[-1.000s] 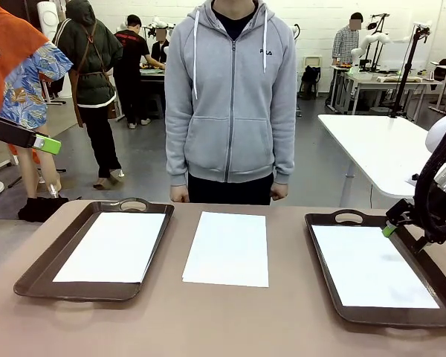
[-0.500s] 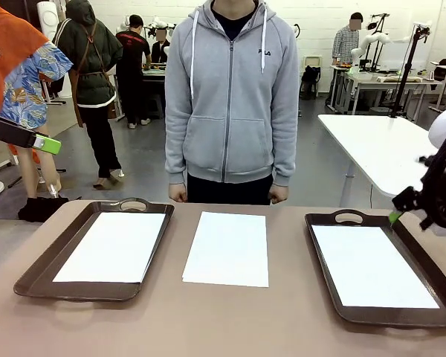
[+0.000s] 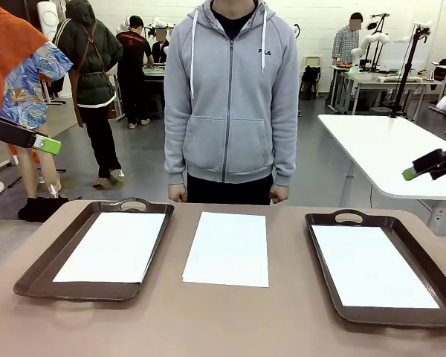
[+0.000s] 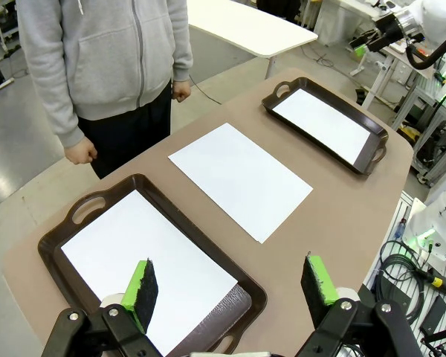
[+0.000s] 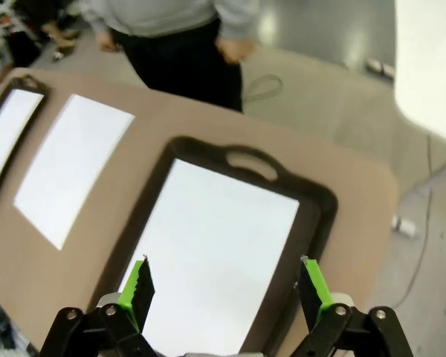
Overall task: Sort the A4 documents.
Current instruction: Receive the A4 Paper.
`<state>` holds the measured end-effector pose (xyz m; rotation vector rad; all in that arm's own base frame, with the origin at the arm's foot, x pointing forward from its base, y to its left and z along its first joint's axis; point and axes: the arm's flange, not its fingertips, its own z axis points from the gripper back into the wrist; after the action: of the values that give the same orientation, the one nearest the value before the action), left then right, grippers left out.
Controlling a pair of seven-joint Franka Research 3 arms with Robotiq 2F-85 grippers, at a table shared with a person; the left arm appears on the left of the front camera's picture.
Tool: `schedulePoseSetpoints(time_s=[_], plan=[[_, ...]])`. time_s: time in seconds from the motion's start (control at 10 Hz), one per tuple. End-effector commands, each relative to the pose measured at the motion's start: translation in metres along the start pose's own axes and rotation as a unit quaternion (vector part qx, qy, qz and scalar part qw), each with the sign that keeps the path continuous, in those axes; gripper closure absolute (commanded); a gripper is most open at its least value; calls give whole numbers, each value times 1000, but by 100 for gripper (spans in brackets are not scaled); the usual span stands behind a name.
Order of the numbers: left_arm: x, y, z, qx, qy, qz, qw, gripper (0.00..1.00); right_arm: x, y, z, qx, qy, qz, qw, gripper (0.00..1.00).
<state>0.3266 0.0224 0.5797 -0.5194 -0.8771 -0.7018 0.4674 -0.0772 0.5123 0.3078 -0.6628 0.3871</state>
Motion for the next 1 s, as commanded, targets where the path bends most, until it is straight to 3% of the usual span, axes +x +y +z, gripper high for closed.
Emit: schedulePoseSetpoints(time_s=[0.0, 0.2, 0.4, 0.9], plan=[[0, 0, 0, -3, -1, -2, 1000, 0, -3, -13, 38, 85, -42, 62, 994, 0], [0, 0, 0, -3, -1, -2, 1000, 0, 3, -13, 75, 127, -83, 99, 983, 0], [0, 0, 0, -3, -1, -2, 1000, 0, 7, -3, 90, 170, -95, 138, 971, 0], [0, 0, 0, -3, -1, -2, 1000, 0, 5, 29, 85, 199, -62, 201, 957, 0]])
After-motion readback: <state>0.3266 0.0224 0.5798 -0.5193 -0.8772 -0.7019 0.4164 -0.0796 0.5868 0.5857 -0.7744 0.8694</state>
